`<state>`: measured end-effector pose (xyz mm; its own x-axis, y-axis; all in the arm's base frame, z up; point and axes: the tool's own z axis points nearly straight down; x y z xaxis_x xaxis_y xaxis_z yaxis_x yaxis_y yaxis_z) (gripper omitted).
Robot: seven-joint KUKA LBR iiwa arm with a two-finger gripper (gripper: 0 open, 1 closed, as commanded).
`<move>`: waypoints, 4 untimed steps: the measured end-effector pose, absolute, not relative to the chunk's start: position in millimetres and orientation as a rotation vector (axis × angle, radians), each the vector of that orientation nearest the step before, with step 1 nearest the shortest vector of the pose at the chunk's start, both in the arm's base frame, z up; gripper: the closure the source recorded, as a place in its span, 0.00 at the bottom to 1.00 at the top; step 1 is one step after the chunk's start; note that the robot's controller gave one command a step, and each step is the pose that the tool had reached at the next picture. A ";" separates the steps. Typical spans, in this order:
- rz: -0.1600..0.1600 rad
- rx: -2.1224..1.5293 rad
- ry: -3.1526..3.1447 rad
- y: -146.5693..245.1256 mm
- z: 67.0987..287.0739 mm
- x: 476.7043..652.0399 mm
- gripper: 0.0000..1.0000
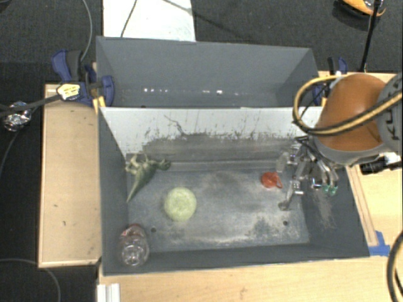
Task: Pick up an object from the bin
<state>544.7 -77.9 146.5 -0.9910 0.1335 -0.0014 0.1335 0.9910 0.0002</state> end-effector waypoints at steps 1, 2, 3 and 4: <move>0.000 -0.118 3.134 -71.1 128.5 565.7 0.00; 0.000 -0.426 3.108 -94.4 70.6 579.5 1.00; 0.000 -0.426 3.108 -94.4 70.6 579.6 0.00; 0.000 -0.425 3.108 -94.4 70.6 579.6 0.00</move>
Offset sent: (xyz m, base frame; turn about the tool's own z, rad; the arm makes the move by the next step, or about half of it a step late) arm 0.0340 -0.0165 -0.0765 -0.4091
